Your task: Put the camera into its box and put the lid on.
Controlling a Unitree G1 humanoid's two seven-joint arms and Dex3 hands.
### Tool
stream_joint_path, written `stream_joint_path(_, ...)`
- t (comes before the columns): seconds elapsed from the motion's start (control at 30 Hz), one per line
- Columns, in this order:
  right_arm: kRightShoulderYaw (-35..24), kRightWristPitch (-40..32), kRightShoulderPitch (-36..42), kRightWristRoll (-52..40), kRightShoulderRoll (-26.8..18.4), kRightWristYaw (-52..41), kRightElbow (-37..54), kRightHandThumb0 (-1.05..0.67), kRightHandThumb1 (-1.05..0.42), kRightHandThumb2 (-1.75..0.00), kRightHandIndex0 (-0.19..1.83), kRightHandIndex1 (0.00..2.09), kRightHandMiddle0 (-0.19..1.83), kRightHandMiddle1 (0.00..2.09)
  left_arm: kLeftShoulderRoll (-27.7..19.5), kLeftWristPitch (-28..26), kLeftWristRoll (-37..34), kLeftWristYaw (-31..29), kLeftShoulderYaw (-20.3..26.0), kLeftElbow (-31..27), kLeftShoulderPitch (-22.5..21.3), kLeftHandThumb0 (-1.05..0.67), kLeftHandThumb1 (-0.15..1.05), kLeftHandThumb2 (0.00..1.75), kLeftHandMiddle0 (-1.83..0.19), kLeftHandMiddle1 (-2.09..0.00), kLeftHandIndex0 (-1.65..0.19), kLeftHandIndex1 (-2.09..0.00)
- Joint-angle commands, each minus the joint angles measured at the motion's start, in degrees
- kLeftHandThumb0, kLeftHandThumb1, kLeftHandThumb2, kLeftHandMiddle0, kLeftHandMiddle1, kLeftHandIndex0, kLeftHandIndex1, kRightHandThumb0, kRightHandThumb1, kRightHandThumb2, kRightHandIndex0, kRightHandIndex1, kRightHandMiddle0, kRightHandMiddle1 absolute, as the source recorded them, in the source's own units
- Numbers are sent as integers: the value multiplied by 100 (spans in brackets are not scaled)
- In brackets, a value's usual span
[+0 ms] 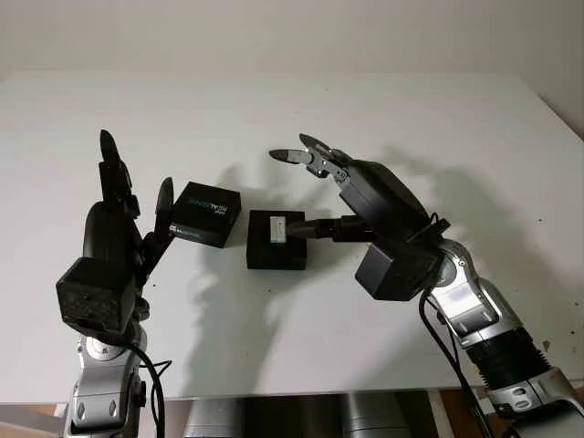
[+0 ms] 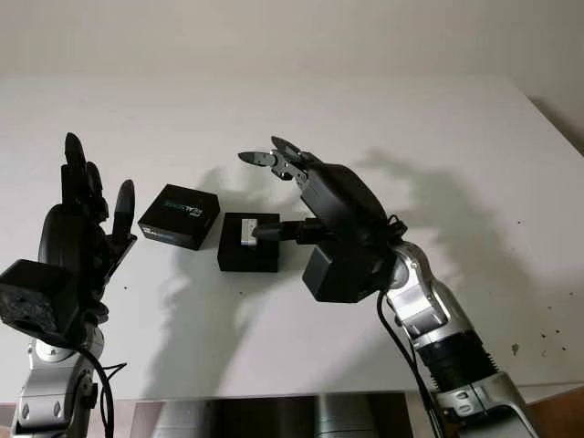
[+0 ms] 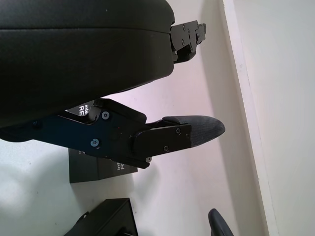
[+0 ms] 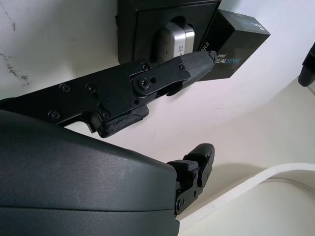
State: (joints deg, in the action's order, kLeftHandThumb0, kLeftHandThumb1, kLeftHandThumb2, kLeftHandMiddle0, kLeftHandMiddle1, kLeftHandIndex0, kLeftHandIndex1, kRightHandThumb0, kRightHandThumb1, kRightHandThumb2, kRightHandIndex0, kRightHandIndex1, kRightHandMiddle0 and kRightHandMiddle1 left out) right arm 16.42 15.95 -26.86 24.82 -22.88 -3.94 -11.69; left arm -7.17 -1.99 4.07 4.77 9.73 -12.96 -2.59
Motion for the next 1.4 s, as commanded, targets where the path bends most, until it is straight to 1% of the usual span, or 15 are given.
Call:
stream_joint_path(0.0, -69, 45, 98, 55, 66, 87, -96, -69, -95, -5, 16, 6, 32, 34, -10, 26, 0, -5, -6, -17, -26, -56, 105, 52, 18, -6, 19, 0)
stream_joint_path(0.23, -8, 164, 93, 315, 178, 312, -378, -70, -95, -5, 18, 6, 35, 34, -6, 63, 3, -6, -12, 7, -43, -56, 105, 52, 19, -5, 19, 0)
stream_joint_path(0.37, 0, 190, 75, 318, 251, 300, -501, -68, -95, -5, 17, 6, 34, 34, -8, 124, 18, 7, -9, 32, -37, -55, 105, 52, 18, -6, 19, 0)
stream_joint_path(0.53, 26, 175, 49, 353, 338, 299, -615, -68, -94, -5, 17, 5, 35, 35, 1, 66, 20, 16, -2, 5, -38, -56, 105, 52, 18, -5, 19, 0)
stream_joint_path(0.67, 46, 295, 27, 340, 385, 292, -749, -67, -93, -5, 17, 5, 35, 36, -19, 100, 64, 34, -1, 18, -26, -56, 105, 52, 17, -6, 19, 0)
stream_joint_path(0.9, 90, 457, 45, 381, 411, 274, -833, -68, -92, -5, 16, 5, 33, 40, -17, 56, 43, 23, 2, 3, -40, -55, 105, 52, 18, -5, 19, 0)
stream_joint_path(1.37, 182, 484, 47, 552, 466, 378, -1025, -70, -93, -6, 16, 5, 28, 51, -12, 102, 21, 9, 5, 10, -29, -55, 105, 52, 18, -5, 19, -1)
